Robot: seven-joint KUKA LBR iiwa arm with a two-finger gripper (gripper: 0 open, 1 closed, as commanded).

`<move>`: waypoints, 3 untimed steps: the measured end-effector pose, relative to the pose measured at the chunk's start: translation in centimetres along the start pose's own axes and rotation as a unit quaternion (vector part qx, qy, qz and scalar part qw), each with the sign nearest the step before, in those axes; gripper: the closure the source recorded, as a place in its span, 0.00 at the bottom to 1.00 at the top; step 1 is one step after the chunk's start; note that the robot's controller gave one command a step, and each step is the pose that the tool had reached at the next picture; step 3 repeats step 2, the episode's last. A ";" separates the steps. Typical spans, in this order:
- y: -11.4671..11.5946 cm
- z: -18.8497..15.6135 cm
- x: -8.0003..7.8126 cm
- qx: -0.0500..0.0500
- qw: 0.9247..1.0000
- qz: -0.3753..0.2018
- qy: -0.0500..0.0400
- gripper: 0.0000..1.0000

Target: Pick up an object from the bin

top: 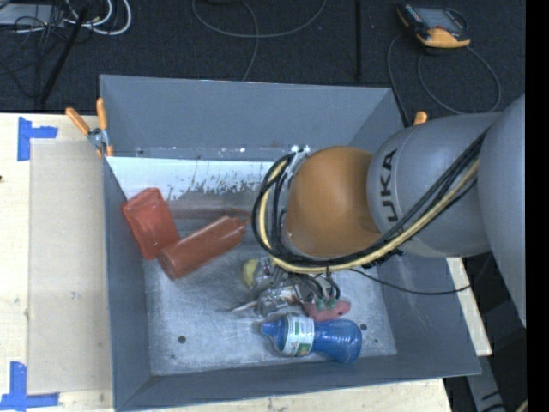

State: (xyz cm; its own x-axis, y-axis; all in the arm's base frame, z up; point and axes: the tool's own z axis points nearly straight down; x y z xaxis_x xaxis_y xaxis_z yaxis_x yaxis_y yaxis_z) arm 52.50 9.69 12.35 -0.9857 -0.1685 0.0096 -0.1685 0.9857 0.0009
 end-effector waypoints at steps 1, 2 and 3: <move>-0.5 -4.9 -0.6 0.001 1.000 0.003 -0.006 1.00; -1.3 -10.5 1.0 0.000 1.000 0.003 -0.004 1.00; -1.3 -10.5 1.0 0.000 1.000 0.003 -0.004 1.00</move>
Offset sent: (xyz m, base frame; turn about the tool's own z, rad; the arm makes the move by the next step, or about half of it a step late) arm -0.0065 -0.0142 0.1064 0.0018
